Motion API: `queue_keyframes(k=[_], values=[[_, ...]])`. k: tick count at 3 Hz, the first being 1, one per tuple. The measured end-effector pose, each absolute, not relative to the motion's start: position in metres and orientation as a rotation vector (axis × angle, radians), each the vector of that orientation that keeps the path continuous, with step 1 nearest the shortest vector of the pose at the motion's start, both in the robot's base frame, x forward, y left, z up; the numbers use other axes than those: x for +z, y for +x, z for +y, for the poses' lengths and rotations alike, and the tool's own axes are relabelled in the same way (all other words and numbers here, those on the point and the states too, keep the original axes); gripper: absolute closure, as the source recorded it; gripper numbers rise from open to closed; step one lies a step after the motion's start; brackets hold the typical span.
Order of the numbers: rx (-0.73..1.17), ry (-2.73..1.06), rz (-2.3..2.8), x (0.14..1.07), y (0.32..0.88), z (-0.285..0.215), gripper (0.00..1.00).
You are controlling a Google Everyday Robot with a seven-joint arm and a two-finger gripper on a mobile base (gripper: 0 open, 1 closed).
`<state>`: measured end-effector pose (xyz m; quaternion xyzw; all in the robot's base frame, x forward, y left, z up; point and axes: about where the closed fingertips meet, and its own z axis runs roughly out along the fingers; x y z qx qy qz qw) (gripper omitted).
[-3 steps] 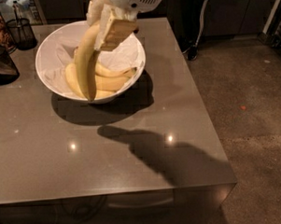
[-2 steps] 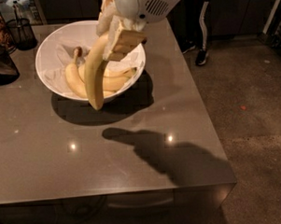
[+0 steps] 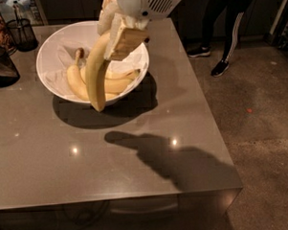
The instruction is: Pick banana from white bowl
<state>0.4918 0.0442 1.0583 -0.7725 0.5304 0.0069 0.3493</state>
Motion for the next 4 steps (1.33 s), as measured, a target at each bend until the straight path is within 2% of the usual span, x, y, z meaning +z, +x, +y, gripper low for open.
queue_keyframes(k=[2, 4], values=[[0.191, -1.954, 1.413, 1.044, 0.452, 0.038, 1.0], [0.252, -1.936, 1.427, 1.04, 0.435, 0.036, 1.0]])
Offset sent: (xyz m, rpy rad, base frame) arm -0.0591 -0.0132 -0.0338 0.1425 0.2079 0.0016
